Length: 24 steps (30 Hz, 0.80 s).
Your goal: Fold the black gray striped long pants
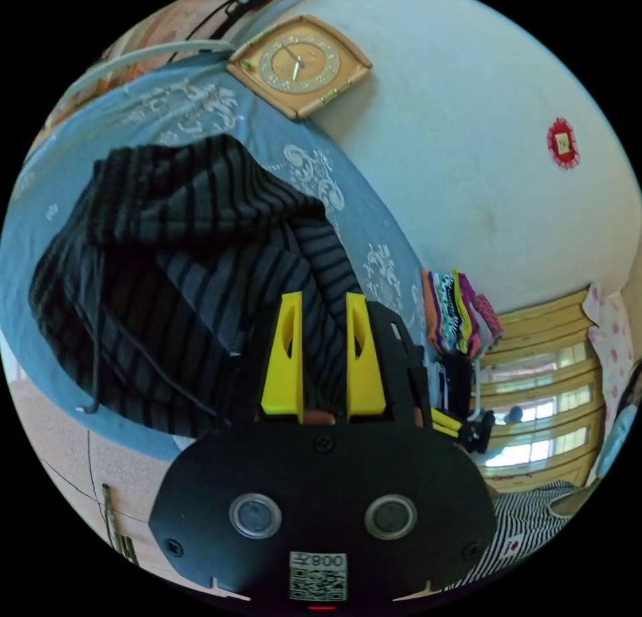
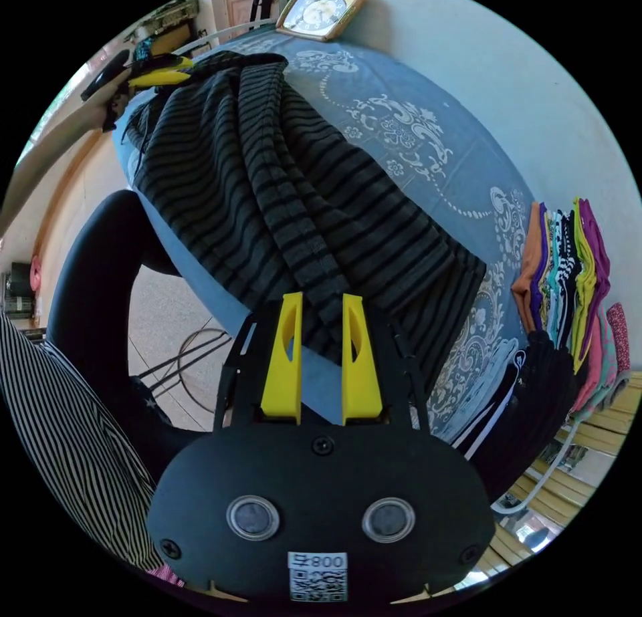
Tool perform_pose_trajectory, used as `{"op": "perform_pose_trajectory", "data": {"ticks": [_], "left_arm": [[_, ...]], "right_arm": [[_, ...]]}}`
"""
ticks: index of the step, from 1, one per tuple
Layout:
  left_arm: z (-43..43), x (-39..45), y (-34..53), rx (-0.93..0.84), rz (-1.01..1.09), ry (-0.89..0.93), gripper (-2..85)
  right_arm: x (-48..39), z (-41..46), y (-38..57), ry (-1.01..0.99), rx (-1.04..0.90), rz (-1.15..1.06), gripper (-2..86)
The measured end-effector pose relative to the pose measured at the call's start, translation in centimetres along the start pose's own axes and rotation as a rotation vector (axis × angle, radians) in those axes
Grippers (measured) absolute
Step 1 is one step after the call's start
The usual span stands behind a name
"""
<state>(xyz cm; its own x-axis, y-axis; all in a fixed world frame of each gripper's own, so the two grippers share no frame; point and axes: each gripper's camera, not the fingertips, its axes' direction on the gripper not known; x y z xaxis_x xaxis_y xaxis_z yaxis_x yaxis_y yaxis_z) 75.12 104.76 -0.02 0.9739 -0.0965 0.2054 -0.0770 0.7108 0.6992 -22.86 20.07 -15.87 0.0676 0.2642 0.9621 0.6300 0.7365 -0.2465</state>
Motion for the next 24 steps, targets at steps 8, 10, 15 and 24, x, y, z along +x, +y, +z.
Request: {"op": "perform_pose_trajectory", "data": {"ticks": [8,10,15,24], "left_arm": [[0.9,7.9,-1.5,0.026,0.223,-0.483,10.5],[3.3,9.6,-1.9,-0.087,0.275,-0.638,9.1],[7.4,12.0,-0.5,-0.267,0.358,-0.867,4.0],[-2.5,19.2,4.0,-0.026,0.470,-0.821,2.4]], "right_arm": [[-1.1,1.1,-3.3,-0.005,-0.009,-0.023,10.0],[-1.3,1.9,-4.0,0.007,-0.028,-0.031,9.8],[-1.5,4.1,-5.6,0.006,-0.079,-0.016,7.6],[2.2,-1.3,-5.5,-0.030,0.079,0.013,1.6]]}}
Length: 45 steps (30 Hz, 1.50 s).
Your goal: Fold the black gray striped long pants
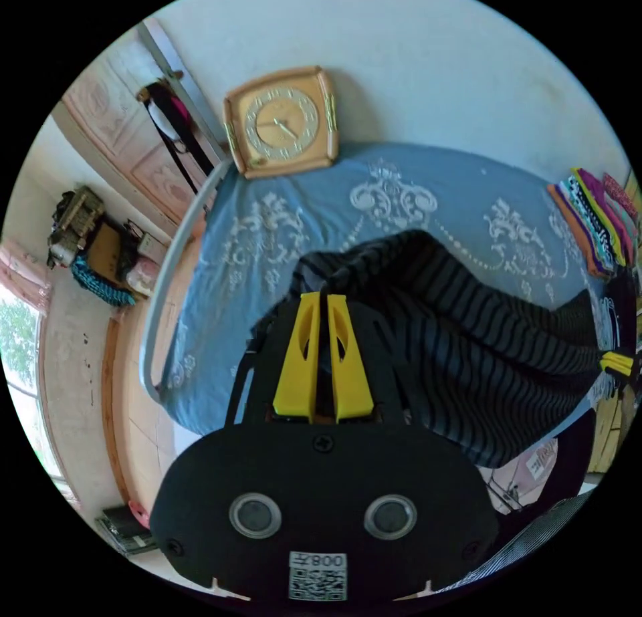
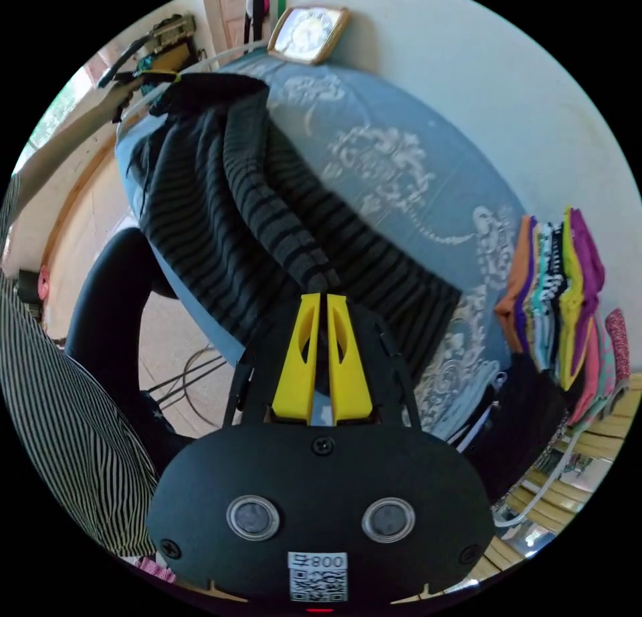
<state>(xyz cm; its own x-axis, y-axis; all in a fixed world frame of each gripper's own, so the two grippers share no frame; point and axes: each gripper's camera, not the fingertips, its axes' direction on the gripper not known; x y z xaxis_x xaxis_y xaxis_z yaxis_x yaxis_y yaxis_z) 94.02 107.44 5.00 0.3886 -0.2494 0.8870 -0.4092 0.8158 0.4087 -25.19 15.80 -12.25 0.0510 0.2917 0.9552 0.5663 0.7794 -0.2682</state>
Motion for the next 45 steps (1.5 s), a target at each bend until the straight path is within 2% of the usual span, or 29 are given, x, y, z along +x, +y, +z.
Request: {"op": "perform_pose_trajectory", "data": {"ticks": [4,6,9,12,14,17,21,25,30,37,40,45], "left_arm": [[-6.8,-4.0,-2.4,0.131,-0.059,-0.033,3.0],[-8.1,-6.0,-4.9,0.130,-0.122,-0.009,3.8],[-8.0,-8.2,-8.0,0.082,-0.195,0.002,6.1],[-7.0,-9.1,-6.9,0.104,-0.283,0.011,7.1],[-5.7,-9.4,-4.6,0.120,-0.284,0.103,7.4],[-2.3,-9.2,2.1,0.066,-0.244,0.174,7.5],[2.6,-9.9,17.0,-0.081,-0.251,0.262,7.7],[3.8,-13.5,33.9,-0.133,-0.473,0.364,8.2],[3.9,-17.5,47.4,-0.085,-0.738,0.455,10.9],[9.5,-18.8,53.0,-0.090,-0.894,0.747,11.1],[10.6,-18.1,53.6,-0.139,-0.892,0.729,7.9],[9.3,-18.4,54.5,-0.124,-0.915,0.755,4.9]], "right_arm": [[4.6,-4.9,-1.9,0.129,0.122,0.010,1.0],[9.5,-6.9,-5.3,0.248,0.144,0.053,0.7],[17.3,-7.4,-10.8,0.311,0.117,0.199,0.6],[23.5,-5.7,-13.9,0.266,0.069,0.392,0.5],[25.2,-3.9,-14.0,0.210,0.070,0.464,0.6],[25.1,0.2,-11.9,0.181,0.094,0.469,1.1],[22.9,7.5,-5.4,0.042,0.054,0.429,1.6],[19.7,12.6,2.6,-0.121,0.036,0.452,2.7],[17.2,16.8,13.7,-0.191,0.006,0.633,6.0],[17.7,21.7,21.4,-0.219,-0.034,0.829,8.5],[17.7,24.4,23.0,-0.203,-0.065,0.870,9.1],[17.1,29.5,24.4,-0.289,-0.064,0.898,10.3]]}}
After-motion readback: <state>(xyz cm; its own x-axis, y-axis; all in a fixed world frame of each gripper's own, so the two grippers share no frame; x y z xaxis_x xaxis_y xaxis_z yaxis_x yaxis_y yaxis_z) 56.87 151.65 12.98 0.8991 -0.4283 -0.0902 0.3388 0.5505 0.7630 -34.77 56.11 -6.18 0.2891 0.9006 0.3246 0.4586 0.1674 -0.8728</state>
